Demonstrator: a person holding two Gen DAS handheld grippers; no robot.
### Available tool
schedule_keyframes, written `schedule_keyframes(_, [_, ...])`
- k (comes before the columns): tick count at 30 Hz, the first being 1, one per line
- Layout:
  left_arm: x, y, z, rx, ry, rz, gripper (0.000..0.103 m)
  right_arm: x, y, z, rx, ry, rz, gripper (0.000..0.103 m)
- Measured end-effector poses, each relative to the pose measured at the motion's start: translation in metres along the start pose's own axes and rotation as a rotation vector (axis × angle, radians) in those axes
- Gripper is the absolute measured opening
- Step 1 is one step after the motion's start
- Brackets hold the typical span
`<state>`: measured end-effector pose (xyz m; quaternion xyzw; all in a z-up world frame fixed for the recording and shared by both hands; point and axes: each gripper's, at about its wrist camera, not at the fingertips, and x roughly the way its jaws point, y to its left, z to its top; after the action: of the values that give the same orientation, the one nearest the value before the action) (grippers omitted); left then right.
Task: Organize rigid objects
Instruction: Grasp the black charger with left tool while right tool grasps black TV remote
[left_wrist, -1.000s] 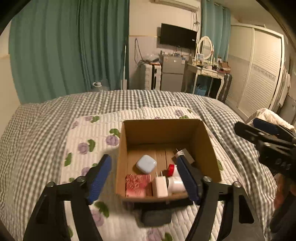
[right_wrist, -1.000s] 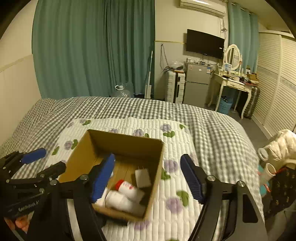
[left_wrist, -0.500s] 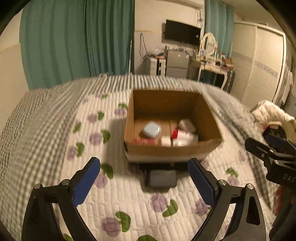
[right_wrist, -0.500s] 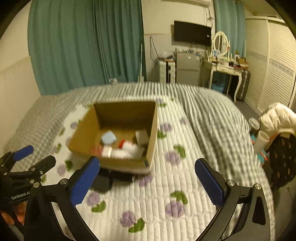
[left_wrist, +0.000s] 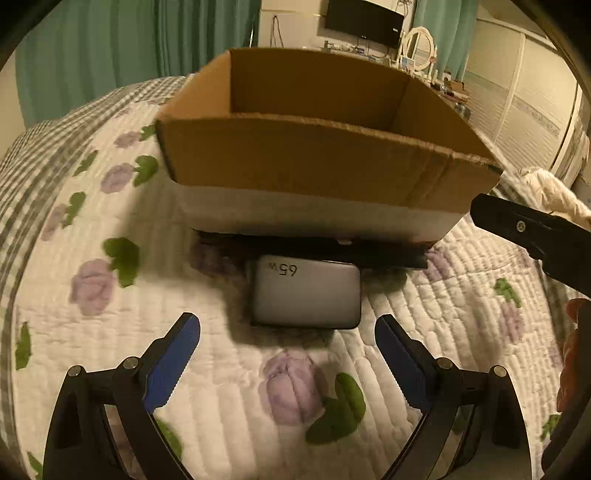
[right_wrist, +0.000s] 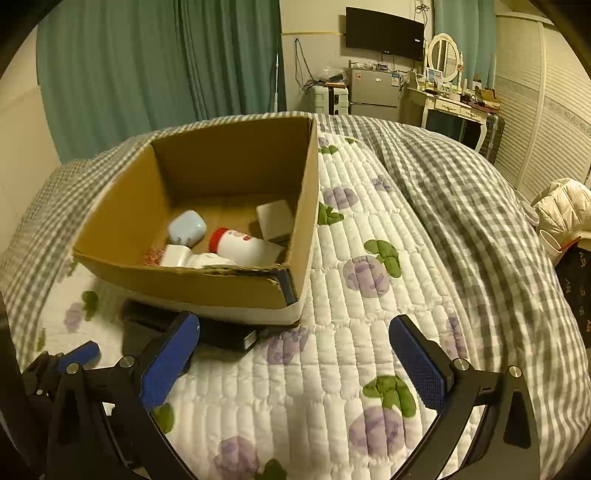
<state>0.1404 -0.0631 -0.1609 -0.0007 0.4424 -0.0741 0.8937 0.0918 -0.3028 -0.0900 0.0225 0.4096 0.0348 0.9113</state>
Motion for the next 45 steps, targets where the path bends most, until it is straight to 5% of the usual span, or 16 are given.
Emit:
schedule_keyframes(8, [0.03,-0.016,0.009,0.057,0.037,0.095,0.093,0.03,-0.02,-0.013,0.093,0.054,-0.02,0.103])
schedule_keyframes(11, [0.031,-0.017,0.01,0.052,0.042,0.055,0.071,0.031,-0.017,-0.015,0.066,0.054,-0.021,0.103])
schedule_keyframes(18, [-0.005,0.007,-0.003,-0.045,0.032,0.03,0.069,0.014,-0.009,-0.017,-0.003,0.04,0.028,0.101])
schedule_keyframes(24, [-0.032,0.051,-0.016,-0.125,0.024,0.088,0.069,0.006,0.048,-0.023,-0.223,0.07,0.11,0.092])
schedule_keyframes(32, [-0.045,0.08,-0.004,-0.173,-0.007,0.129,0.069,0.029,0.119,-0.04,-0.558,0.103,0.103,0.079])
schedule_keyframes(37, [-0.045,0.093,-0.006,-0.197,-0.018,0.136,0.069,0.054,0.135,-0.042,-0.61,0.112,0.046,0.064])
schedule_keyframes(45, [-0.043,0.102,-0.009,-0.224,-0.012,0.129,0.069,0.077,0.142,-0.054,-0.62,0.078,-0.057,0.062])
